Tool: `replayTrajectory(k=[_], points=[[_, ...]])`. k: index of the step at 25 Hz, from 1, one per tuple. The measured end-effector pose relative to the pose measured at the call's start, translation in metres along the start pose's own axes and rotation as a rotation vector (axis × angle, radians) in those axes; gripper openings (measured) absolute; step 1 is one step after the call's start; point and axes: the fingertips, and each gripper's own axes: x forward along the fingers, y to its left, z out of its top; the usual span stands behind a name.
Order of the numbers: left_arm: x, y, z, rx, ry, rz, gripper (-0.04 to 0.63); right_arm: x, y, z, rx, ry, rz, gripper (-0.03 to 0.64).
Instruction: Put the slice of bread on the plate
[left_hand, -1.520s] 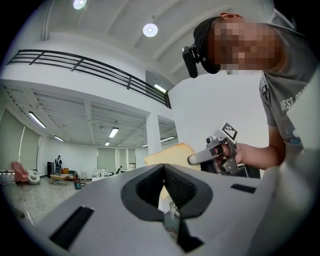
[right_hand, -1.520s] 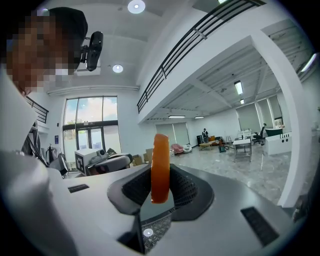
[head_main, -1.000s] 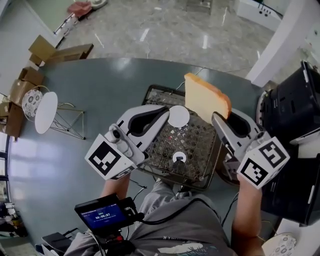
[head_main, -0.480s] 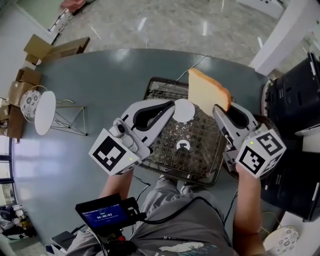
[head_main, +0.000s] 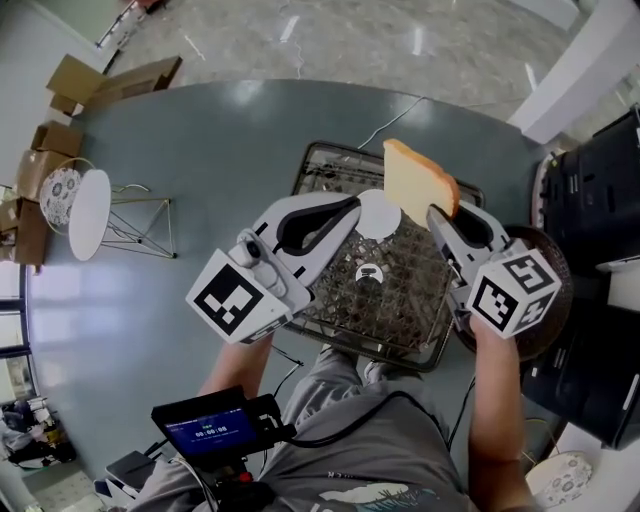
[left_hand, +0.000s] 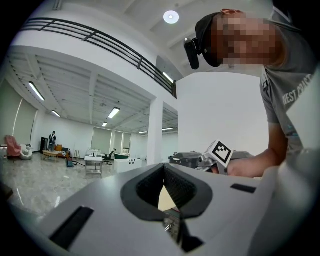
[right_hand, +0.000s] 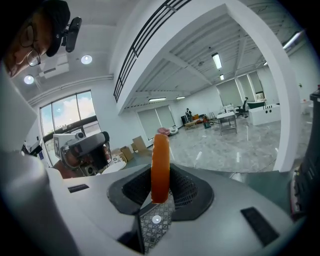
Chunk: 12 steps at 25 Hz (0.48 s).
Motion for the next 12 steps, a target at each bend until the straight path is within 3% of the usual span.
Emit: replayTrajectory(k=[12], points=[[-0.001,0.024,-0.028,-0.049,0.046,0.015,0.006,0.047,-0.035,-0.039,0.022,0.086,-0.038,0.097]])
